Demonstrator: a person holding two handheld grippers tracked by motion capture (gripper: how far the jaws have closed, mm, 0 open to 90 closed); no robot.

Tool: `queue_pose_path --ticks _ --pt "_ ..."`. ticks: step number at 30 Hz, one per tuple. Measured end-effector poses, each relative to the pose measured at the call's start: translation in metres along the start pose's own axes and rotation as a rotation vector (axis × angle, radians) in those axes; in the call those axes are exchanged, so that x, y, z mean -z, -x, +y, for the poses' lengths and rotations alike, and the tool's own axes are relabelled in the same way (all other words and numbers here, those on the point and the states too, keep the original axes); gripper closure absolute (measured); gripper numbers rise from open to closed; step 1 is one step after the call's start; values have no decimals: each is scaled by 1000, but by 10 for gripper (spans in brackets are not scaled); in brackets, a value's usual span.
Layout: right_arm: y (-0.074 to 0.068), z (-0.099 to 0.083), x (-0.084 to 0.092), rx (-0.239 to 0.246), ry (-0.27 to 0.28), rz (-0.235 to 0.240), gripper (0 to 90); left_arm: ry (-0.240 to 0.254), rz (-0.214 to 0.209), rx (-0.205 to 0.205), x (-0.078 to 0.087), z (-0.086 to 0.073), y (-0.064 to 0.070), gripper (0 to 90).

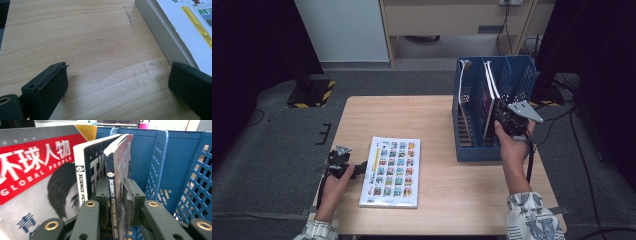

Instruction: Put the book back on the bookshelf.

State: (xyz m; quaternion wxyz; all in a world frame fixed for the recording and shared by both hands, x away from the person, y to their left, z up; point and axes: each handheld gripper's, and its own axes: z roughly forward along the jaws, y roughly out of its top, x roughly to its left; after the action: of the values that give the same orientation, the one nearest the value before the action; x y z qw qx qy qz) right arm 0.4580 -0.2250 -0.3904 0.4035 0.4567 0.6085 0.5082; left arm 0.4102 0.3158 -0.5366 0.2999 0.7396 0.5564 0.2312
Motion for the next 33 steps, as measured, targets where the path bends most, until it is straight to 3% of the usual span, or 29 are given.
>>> queue_pose_path --ticks 10,22,33 --pt "-7 -10 8 6 7 16 745 1 3 2 0 0 0 21" --pt "0 -11 17 22 1 8 668 2 4 4 0 0 1 24" --pt "1 -15 27 -3 -30 16 441 1 8 11 1 -1 1 22"
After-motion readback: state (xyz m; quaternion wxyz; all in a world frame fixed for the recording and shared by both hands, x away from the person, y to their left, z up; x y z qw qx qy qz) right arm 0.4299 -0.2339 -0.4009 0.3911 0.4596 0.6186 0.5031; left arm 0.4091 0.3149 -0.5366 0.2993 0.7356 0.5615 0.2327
